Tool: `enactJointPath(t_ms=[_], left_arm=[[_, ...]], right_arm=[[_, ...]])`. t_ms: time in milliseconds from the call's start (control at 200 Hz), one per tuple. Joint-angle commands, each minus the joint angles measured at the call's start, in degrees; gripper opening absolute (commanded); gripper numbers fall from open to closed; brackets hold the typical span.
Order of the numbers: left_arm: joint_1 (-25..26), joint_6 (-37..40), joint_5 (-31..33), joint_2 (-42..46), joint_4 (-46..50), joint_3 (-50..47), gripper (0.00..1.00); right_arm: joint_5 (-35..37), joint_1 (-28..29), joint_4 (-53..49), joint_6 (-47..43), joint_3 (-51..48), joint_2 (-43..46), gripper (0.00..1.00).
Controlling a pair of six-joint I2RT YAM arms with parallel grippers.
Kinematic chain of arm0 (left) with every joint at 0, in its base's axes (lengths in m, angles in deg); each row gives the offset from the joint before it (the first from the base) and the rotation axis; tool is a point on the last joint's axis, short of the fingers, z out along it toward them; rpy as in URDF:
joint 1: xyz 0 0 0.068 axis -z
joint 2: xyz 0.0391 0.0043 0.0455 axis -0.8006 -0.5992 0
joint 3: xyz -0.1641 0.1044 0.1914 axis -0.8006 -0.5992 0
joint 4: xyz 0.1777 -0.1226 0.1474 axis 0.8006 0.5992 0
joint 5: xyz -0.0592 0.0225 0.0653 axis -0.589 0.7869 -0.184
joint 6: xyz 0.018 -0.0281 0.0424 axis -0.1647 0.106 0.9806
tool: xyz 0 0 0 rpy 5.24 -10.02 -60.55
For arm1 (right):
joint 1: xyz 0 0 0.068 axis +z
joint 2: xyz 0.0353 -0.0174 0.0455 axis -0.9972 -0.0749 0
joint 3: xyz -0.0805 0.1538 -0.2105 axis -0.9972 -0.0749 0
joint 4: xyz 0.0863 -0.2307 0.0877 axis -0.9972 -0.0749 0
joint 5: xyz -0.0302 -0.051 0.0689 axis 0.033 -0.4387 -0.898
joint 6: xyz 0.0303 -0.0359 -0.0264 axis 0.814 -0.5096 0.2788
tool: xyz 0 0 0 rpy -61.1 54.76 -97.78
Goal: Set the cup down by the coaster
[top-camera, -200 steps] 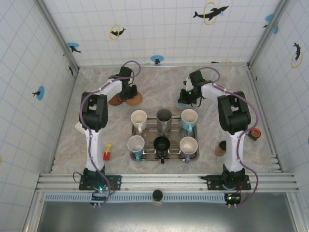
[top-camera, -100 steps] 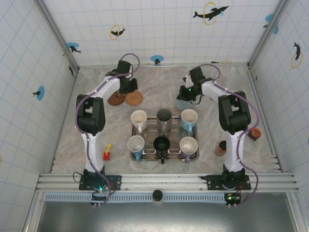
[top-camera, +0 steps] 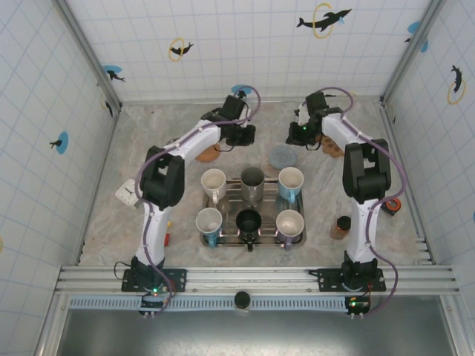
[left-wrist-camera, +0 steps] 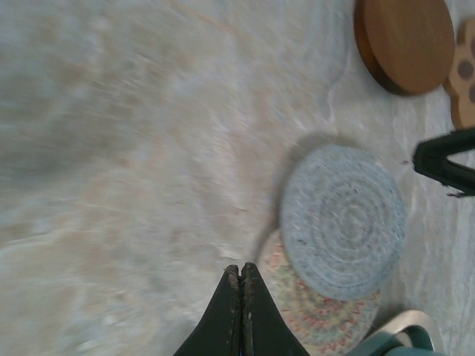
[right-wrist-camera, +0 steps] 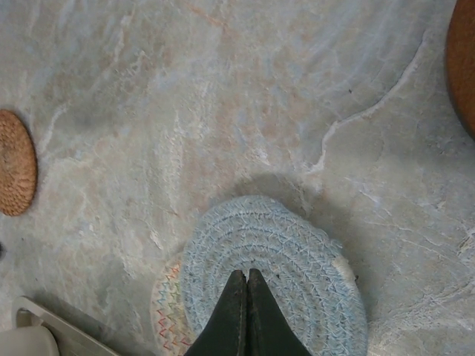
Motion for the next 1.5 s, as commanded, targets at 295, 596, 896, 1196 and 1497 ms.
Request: enactJointPath(t_ms=[295, 596, 896, 1196, 1497], left_arm=[[3.66, 0.04, -5.62, -7.92, 2.77, 3.63, 0.0], [4.06, -0.2, -6.4, -8.41, 1.72, 1.06, 0.0], [4.17, -0.67, -6.88, -10.06, 0.79, -0.09, 0.0], [2.63, -1.03, 0.49, -9.46, 2.45, -1.46, 0.0], [-2.06, -2.95, 3.96, -5.71, -0.13, -7.42, 0.0]], right_arm=[[-1.03, 1.44, -3.89, -1.63, 3.52, -6.18, 0.0], [-1.74, 1.85, -4.0, -1.48, 4.73, -8.41, 0.0], [-2.2, 1.51, -4.0, -1.19, 5.82, -10.04, 0.0], [-1.39, -0.34, -4.18, -1.18, 5.83, -9.29, 0.0], [-0.77, -1.3, -3.8, -0.95, 5.06, -8.0, 0.0]])
